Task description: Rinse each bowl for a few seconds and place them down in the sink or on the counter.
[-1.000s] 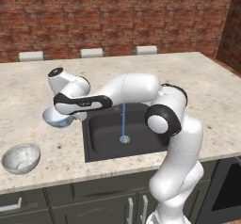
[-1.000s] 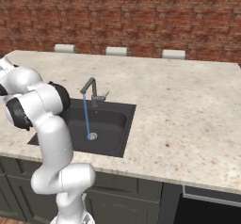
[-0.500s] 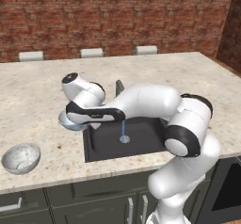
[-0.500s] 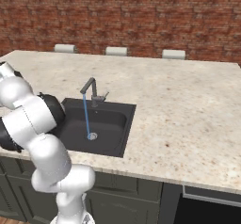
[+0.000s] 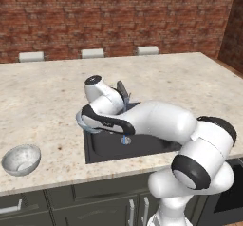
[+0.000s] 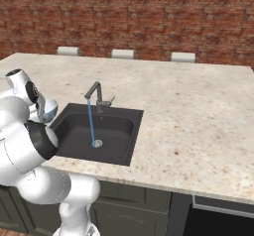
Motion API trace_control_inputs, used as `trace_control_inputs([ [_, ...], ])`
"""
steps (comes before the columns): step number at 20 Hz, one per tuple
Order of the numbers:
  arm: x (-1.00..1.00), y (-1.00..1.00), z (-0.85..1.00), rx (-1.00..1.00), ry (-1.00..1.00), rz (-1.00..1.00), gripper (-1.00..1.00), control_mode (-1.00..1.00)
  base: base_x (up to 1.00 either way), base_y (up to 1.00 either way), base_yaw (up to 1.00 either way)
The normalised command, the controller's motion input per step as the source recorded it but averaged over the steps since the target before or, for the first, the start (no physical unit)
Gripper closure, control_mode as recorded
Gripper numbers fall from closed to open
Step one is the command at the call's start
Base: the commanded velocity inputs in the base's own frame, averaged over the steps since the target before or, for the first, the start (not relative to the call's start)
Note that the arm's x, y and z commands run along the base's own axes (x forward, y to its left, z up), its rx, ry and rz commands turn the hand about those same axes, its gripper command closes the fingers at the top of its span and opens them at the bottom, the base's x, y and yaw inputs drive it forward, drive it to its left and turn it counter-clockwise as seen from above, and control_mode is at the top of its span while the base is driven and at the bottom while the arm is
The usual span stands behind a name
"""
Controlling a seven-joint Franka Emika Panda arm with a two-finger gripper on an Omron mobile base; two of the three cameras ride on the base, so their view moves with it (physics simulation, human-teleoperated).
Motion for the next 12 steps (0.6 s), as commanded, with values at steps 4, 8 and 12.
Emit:
trace_control_inputs([
  [4, 0.0, -0.41, 0.0, 0.05, 0.01, -0.08, 1.0, -1.0, 0.0, 0.0, 0.0],
  [8, 0.0, -0.35, 0.0, 0.05, 0.06, -0.11, 1.0, -1.0, 0.0, 0.0, 0.0],
  [12, 0.05, -0.3, 0.0, 0.03, 0.07, -0.11, 1.0, -1.0, 0.0, 0.0, 0.0],
])
